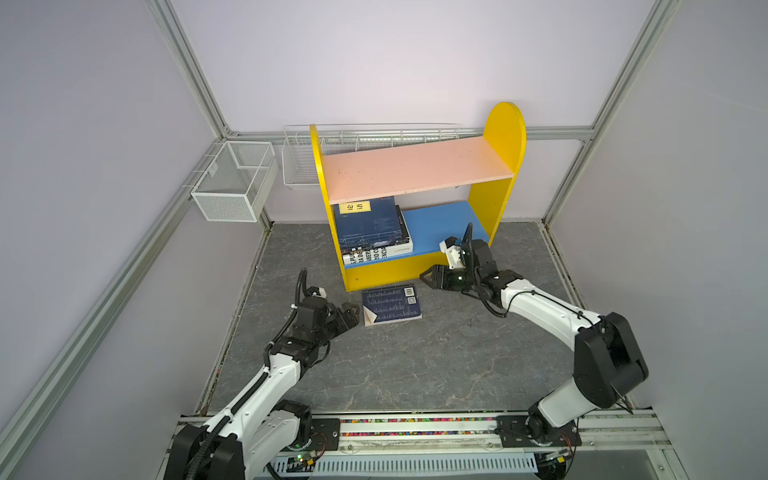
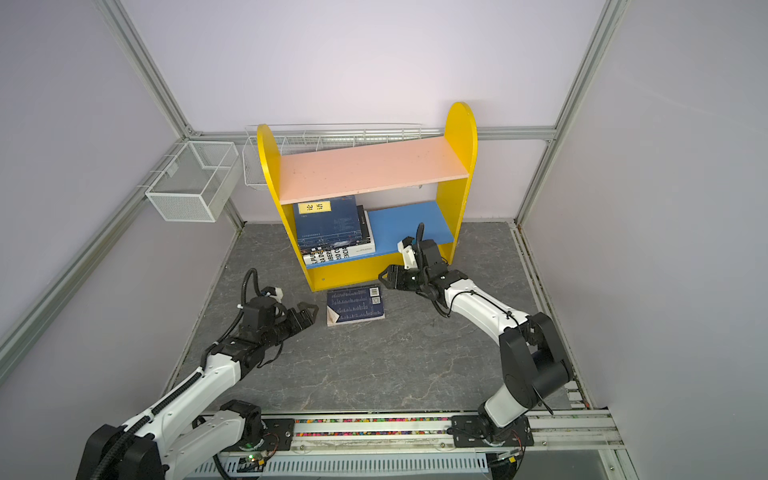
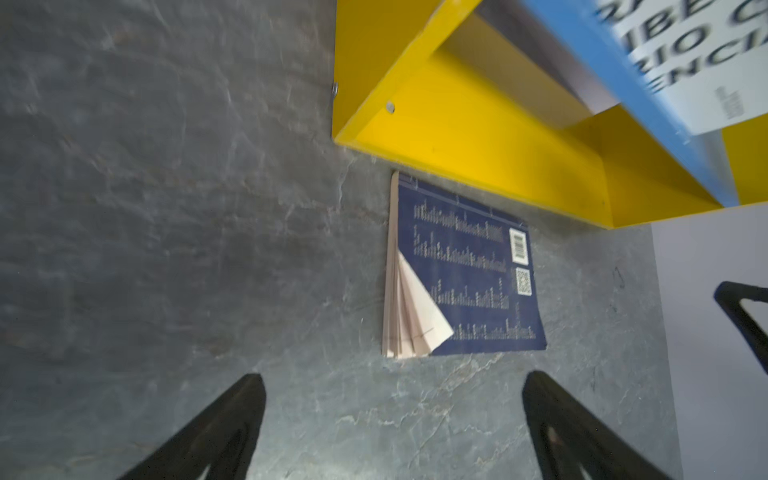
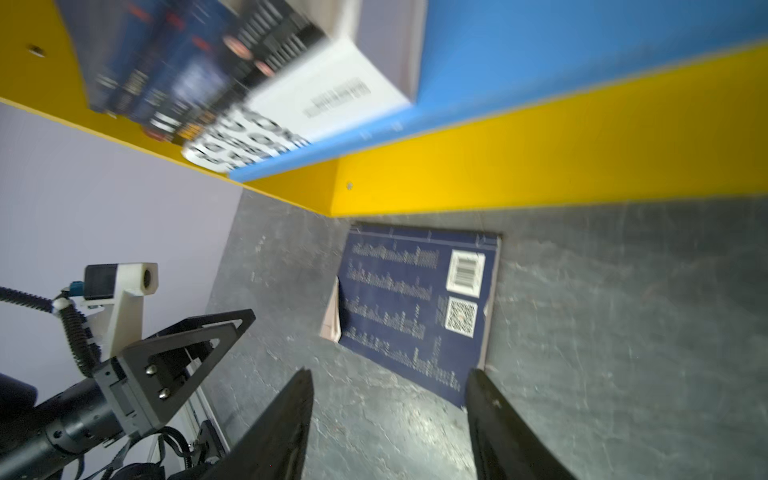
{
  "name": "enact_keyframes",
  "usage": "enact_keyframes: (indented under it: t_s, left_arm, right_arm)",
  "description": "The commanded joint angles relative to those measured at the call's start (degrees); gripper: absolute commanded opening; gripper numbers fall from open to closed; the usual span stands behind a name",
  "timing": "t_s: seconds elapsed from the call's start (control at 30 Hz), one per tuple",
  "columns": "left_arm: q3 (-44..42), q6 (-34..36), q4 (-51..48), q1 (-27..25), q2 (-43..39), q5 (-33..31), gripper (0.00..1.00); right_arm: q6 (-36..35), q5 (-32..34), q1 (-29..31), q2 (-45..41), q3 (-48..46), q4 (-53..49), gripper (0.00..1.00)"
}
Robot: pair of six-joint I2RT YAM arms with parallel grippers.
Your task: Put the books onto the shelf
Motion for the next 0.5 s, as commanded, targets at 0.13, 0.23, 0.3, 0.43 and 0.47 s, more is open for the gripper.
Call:
enact_keyframes:
  t_s: [0.13,0.23,0.3,0.43,0.47]
  left_arm:
    - [2.0,-4.5,10.3,-3.4,12.2,3.4,0.95]
    - [3.3,-5.4,13.5,-3.6,18.3,2.9,0.93]
    - [3.4,-6.7,17.0,-3.8,21.6,3.6,0.91]
    - [3.5,-8.5,23.2,-4.1,27.0,5.2,0.85]
    - [3.6,-8.8,24.5,-4.2,27.7,5.6,0.83]
  right_arm:
    - [5.1,-2.8,1.4,9.1,-3.8,6.2,0.64]
    - [5.0,-2.7,1.7,12.0,-2.3,5.5,0.65]
    - [5.1,-3.1,1.8,13.8,-1.8,5.7,0.65]
    - [7.0,-6.0,2.1,16.9,-1.6,8.8,0.64]
    - [7.6,-7.2,2.1,17.6,-1.7,10.3,0.63]
